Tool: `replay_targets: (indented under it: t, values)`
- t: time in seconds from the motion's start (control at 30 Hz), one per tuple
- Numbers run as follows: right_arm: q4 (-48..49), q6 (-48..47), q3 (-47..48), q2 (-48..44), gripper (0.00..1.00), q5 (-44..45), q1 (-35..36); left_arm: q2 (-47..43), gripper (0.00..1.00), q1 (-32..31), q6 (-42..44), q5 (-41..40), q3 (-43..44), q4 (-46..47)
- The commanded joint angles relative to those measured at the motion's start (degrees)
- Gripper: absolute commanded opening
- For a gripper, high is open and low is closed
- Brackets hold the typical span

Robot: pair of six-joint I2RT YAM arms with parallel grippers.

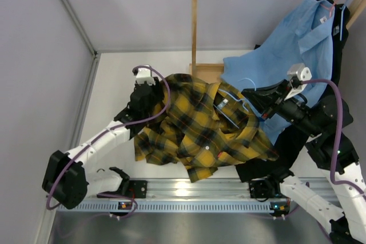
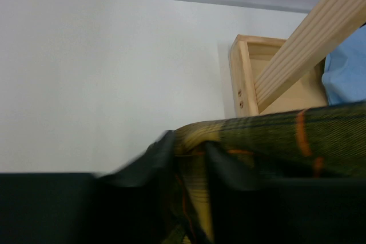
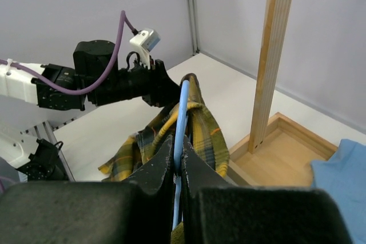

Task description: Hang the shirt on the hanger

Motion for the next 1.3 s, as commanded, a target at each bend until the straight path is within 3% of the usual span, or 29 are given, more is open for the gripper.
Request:
replay_targets:
  t: [0.0, 0.03, 0.07, 0.23, 0.27, 0.33, 0.37, 0.47, 0.6, 0.7, 0.93, 1.17, 1.27]
  values:
    - [2.68, 0.28, 1.65, 0.01, 0.0, 0.59, -0.39, -3.02, 0.48, 0.86, -1.18, 1.91, 2.72, -2.1]
    - [2.68, -0.07, 1.57, 0.62, 0.0, 0.68, -0.39, -3.9, 0.68, 0.94, -1.0, 4.44, 2.99, -2.1]
    - [2.76, -0.33, 1.48, 0.72, 0.0, 1.03, -0.39, -5.04, 0.98, 0.86, -0.65, 6.04, 3.25, -2.62]
    - [2.68, -1.74, 0.6, 1.42, 0.0, -0.99, -0.39, -12.35, 0.98, 0.77, 3.82, 27.71, 7.89, -3.07]
    - [2.68, -1.74, 0.34, 1.25, 0.0, -2.04, -0.31, -12.35, 0.98, 0.77, 6.36, 38.55, 9.3, -3.07]
    - [2.68, -2.26, 0.07, 0.28, 0.0, -3.18, -0.39, -10.42, 0.98, 0.86, 9.44, 51.25, 14.2, -5.17]
    - [2.33, -2.62, -0.28, -0.07, 0.0, -6.06, -0.39, -8.67, 0.98, 0.68, 12.59, 64.37, 15.63, -5.87]
    - [1.19, -4.11, -0.89, -1.39, 0.0, -14.13, -0.39, -6.12, 0.98, -0.19, 16.22, 82.97, 21.07, -7.64]
    - [-0.4, -6.39, -1.16, -2.88, 0.0, -21.9, -0.39, 0.02, 0.98, -0.72, 18.51, 96.18, 29.41, -11.41]
    - [-1.37, -7.1, -0.2, -2.54, 0.0, -25.59, -0.39, 4.6, 0.98, -0.9, 16.94, 102.97, 34.08, -14.49]
    - [-1.45, -7.37, 1.12, -0.08, 0.0, -31.75, -0.31, 9.79, 0.96, -4.94, 12.8, 107.73, 35.16, -14.32]
    - [-1.72, -8.25, 2.27, 1.07, 0.0, -30.26, -0.39, 11.56, 0.88, -6.35, 11.66, 109.5, 33.58, -14.32]
    - [-1.89, -8.6, 2.62, 1.95, 0.0, -27.99, -0.39, 12.52, 0.81, -6.44, 10.43, 108.71, 33.05, -14.23]
